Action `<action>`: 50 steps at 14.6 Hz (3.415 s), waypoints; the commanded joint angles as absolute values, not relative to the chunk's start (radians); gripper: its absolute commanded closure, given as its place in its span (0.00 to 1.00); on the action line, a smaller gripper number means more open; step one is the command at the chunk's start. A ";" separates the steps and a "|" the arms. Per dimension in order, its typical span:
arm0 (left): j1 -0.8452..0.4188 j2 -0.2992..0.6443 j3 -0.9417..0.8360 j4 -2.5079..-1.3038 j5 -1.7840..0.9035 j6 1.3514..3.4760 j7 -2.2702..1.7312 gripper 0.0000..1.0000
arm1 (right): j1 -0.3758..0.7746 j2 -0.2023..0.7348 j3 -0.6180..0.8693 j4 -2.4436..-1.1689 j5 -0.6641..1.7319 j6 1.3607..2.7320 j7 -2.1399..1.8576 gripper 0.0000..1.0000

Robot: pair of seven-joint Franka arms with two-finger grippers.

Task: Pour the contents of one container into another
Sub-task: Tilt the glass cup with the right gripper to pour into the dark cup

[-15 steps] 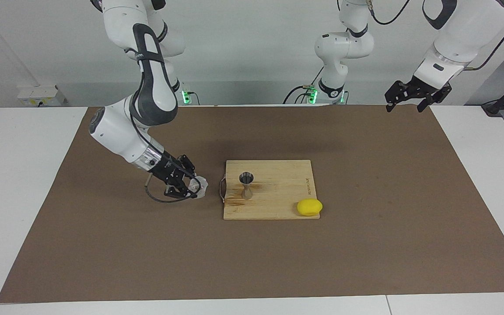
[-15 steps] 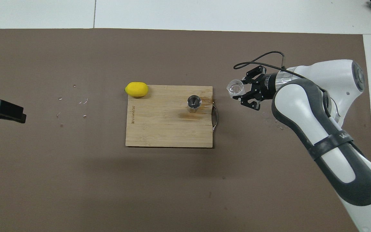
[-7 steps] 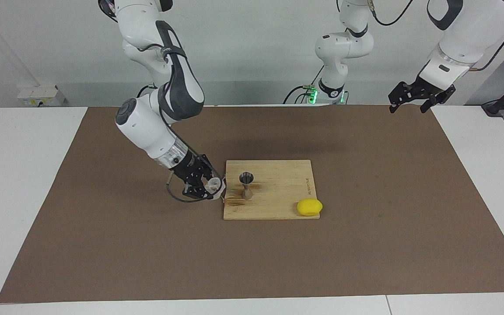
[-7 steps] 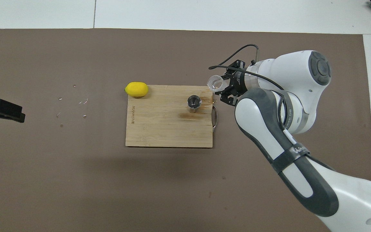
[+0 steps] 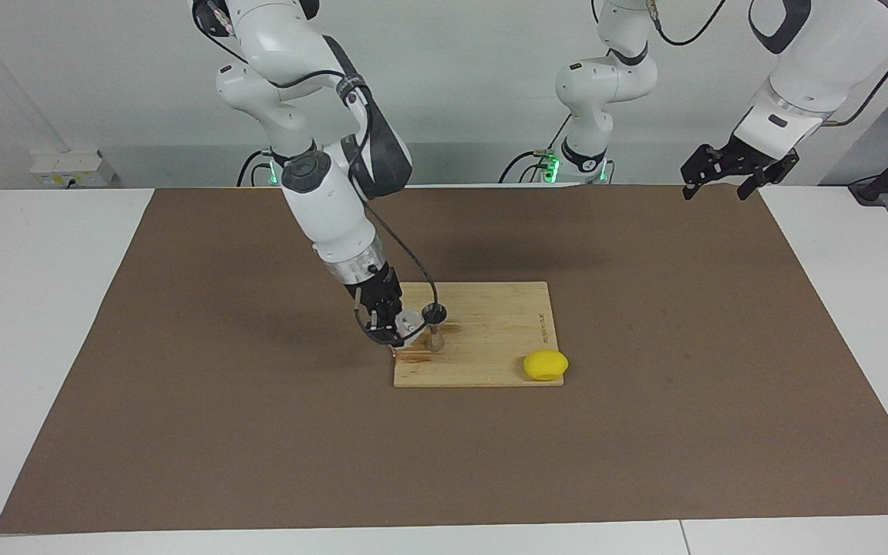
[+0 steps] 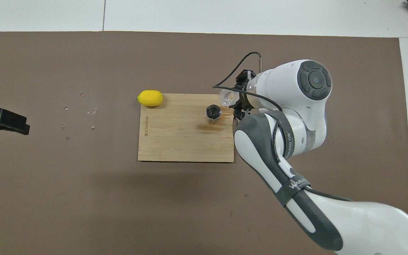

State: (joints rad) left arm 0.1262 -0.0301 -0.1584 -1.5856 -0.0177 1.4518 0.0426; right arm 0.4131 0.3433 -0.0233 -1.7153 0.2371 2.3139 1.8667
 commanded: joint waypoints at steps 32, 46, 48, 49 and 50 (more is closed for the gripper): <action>0.141 -0.031 -0.172 -1.591 -0.023 1.457 0.049 0.00 | 0.551 0.345 -0.023 -1.637 -0.293 2.141 1.959 1.00; 0.141 -0.029 -0.172 -1.589 -0.023 1.457 0.049 0.00 | 0.564 0.339 -0.012 -1.637 -0.376 2.137 1.959 1.00; 0.141 -0.029 -0.172 -1.591 -0.023 1.457 0.049 0.00 | 0.574 0.339 -0.012 -1.637 -0.376 2.131 1.959 1.00; 0.141 -0.031 -0.172 -1.591 -0.021 1.457 0.049 0.00 | 0.575 0.339 -0.014 -1.637 -0.376 2.129 1.959 1.00; 0.141 -0.029 -0.172 -1.591 -0.023 1.457 0.049 0.00 | 0.575 0.339 -0.012 -1.635 -0.376 2.128 1.959 1.00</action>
